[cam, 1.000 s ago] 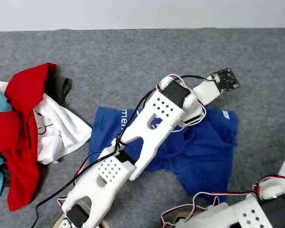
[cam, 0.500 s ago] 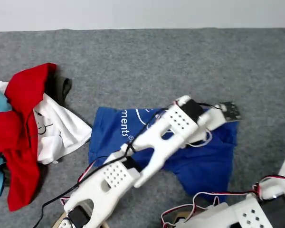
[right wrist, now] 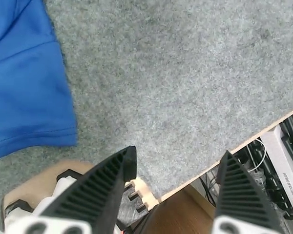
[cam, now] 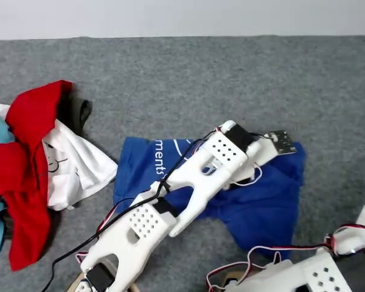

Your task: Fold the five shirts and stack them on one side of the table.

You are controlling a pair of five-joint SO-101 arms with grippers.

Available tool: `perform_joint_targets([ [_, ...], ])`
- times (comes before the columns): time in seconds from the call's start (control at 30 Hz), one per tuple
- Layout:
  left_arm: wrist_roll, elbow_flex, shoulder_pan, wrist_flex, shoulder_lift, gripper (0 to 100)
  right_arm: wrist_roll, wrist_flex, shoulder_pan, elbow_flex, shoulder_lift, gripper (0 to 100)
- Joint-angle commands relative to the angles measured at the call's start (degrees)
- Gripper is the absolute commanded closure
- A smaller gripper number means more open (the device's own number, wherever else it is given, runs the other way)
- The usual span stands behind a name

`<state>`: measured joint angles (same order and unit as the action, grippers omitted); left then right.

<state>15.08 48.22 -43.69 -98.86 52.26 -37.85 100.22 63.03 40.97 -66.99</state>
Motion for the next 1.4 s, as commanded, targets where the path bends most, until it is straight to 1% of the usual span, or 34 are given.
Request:
perform_joint_targets([
  [0.0, -0.62, 1.45, -1.32, -1.58, -8.53, 90, 0.09, 0.75, -0.84, -0.35, 0.22, 72.5],
  [0.1, -1.32, -0.66, -2.64, -1.58, -13.45, 85, 0.09, 0.75, -0.75, -0.35, 0.22, 72.5],
  [0.27, -1.41, -8.22, -7.47, -1.58, -18.55, 84, 0.44, 0.66, -0.84, -0.35, 0.22, 72.5],
  [0.4, -1.41, -15.25, -11.43, -1.23, -18.20, 84, 0.44, 0.66, -0.66, -0.35, 0.22, 72.5],
  [0.53, -1.41, -19.74, -12.22, 1.85, -15.03, 84, 0.53, 0.57, -0.75, -0.26, 0.22, 72.5],
  [0.73, -1.32, -18.95, -12.31, 1.85, -9.41, 81, 0.53, 0.57, -0.84, -0.26, 0.31, 72.5],
  [0.93, -1.32, -15.43, -12.31, 0.18, -8.88, 81, 0.26, 0.48, -0.84, -0.26, 0.40, 72.5],
  [1.2, -1.32, -16.31, -12.31, -0.09, -6.59, 81, 0.44, 0.57, -0.75, -0.26, 0.22, 72.5],
  [1.37, -1.32, -14.81, -12.31, -1.58, -4.66, 88, 0.44, 0.57, -0.57, -0.26, 0.22, 72.5],
])
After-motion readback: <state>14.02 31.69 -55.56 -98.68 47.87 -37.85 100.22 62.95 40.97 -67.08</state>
